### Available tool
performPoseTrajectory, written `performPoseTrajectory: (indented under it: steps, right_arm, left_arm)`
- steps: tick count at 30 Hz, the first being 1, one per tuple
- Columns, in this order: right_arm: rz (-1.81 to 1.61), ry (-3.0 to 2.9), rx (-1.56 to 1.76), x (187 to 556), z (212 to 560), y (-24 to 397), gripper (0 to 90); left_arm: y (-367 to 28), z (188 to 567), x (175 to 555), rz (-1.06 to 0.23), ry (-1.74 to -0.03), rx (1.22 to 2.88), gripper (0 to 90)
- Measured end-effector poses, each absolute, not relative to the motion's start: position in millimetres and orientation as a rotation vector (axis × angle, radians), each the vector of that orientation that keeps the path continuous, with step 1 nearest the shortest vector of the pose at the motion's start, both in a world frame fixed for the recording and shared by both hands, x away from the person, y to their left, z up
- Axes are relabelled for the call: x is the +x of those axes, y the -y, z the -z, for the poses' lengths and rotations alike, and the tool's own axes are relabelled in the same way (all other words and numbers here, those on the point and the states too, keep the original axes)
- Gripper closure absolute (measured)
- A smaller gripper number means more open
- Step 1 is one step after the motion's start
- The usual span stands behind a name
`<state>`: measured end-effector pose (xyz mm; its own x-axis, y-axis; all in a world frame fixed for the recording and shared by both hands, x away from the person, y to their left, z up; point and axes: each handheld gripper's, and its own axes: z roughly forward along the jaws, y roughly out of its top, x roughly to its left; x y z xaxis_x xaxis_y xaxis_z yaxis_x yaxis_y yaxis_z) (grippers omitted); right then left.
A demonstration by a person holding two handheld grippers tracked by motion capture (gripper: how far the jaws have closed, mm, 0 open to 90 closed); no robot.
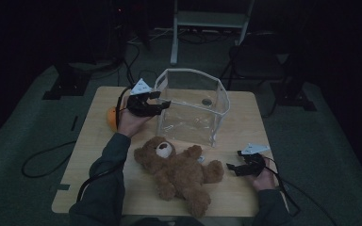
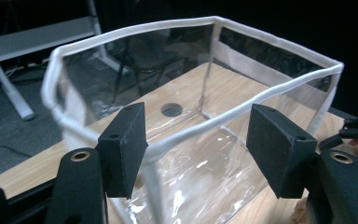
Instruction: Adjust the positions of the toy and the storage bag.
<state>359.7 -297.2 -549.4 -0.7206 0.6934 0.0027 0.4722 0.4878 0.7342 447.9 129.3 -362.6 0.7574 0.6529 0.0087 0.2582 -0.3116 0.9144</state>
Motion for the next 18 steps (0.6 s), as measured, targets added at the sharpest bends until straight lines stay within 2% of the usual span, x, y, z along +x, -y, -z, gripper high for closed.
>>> performPoseTrajectory:
  steps: [18]
  right_arm:
    - [-1.069,-2.444,0.986,359.8,549.4,297.3,18.6]
  left_arm:
    - [-65.4,361.9,458.4,-0.434,-0.600,1.996,40.2]
